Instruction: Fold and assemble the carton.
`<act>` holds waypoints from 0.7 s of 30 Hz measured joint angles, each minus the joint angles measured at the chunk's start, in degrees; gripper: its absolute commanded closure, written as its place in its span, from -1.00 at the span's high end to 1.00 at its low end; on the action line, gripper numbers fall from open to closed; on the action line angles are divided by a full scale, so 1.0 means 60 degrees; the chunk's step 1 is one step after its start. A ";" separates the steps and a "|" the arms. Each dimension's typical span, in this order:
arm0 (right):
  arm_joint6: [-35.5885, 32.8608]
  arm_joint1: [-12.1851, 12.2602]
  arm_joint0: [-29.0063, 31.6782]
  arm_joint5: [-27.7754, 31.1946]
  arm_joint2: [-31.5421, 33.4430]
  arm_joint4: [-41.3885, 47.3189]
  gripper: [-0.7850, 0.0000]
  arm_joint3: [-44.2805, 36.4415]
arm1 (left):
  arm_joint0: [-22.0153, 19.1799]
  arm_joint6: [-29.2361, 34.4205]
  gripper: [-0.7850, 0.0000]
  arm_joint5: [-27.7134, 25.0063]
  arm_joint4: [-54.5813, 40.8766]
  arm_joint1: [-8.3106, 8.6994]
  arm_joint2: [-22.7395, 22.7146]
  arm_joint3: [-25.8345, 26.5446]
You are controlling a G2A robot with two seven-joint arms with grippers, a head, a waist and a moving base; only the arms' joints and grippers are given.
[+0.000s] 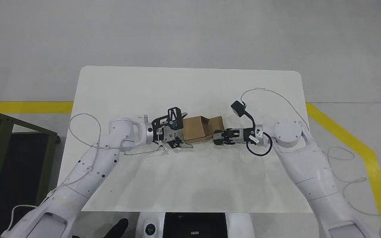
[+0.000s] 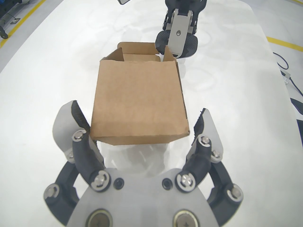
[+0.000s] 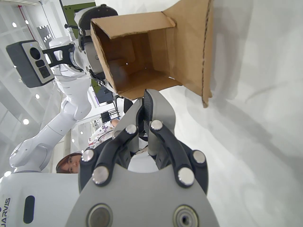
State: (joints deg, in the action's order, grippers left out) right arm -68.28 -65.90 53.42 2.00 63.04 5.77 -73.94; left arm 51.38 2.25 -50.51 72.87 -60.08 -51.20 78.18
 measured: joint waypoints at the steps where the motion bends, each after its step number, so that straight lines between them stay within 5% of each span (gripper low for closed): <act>1: -0.0013 -0.0024 -0.0083 0.0082 -0.0094 0.0014 -1.00 0.0069 | -0.0014 -0.0005 1.00 -0.0042 -0.0006 -0.0007 0.0010 -0.0017; 21: -0.0341 -0.0632 -0.1398 0.1261 -0.1824 0.1078 -1.00 0.1650 | -0.0101 -0.0320 1.00 -0.0751 0.0354 -0.0024 -0.0050 -0.0193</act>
State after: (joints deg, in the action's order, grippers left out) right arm -70.33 -69.70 45.04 9.56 52.10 12.24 -64.04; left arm 50.77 0.34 -55.01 74.99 -60.22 -51.50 77.02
